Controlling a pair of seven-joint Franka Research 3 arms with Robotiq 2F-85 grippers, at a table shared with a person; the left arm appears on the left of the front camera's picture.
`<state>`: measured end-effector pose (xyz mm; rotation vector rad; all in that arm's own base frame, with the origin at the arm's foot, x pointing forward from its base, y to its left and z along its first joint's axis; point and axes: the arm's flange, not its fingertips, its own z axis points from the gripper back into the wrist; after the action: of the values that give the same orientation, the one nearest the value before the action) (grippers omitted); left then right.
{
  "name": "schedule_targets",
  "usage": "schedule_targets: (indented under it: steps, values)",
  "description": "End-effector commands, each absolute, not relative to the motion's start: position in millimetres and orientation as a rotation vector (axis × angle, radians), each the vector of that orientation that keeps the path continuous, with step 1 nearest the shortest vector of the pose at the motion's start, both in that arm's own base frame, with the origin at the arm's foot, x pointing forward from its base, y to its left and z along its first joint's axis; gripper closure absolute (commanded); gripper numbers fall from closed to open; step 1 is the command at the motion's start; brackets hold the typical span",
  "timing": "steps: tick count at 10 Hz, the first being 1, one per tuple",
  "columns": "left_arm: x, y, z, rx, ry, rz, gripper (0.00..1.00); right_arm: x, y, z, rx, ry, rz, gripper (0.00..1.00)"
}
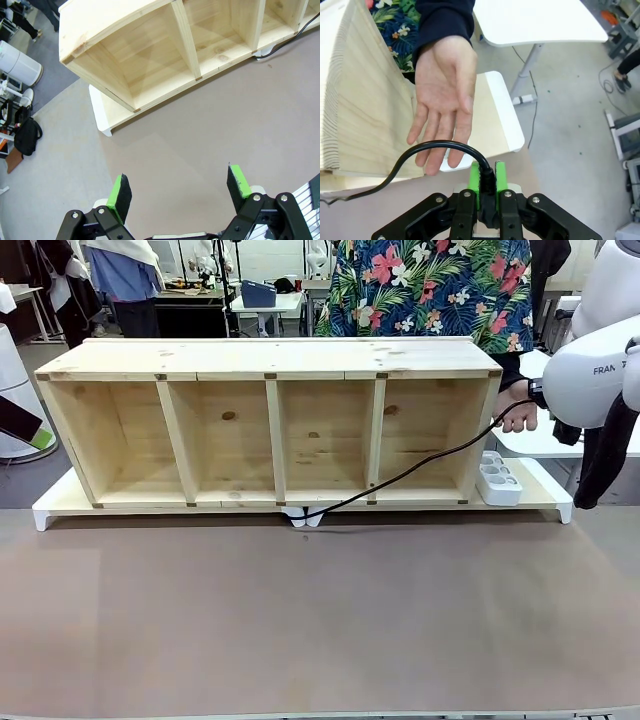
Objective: Perform cable management.
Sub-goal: Pull the grasped Power Cable to the location of the Power Strip, then release the Power Cable when the human grasps it.
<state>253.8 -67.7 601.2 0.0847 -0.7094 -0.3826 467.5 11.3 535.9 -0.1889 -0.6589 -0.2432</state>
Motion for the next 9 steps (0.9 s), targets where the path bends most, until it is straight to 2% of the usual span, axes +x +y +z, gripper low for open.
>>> schedule_targets:
  steps: [1,9]
  values:
    - [253.9,-67.1,602.0,0.088,-0.715,-0.393,0.00,466.9,10.5,534.8,-0.193,-0.655,-0.231,0.85]
    - [253.9,-67.1,602.0,0.088,-0.715,-0.393,0.00,466.9,10.5,534.8,-0.193,-0.655,-0.231,0.85]
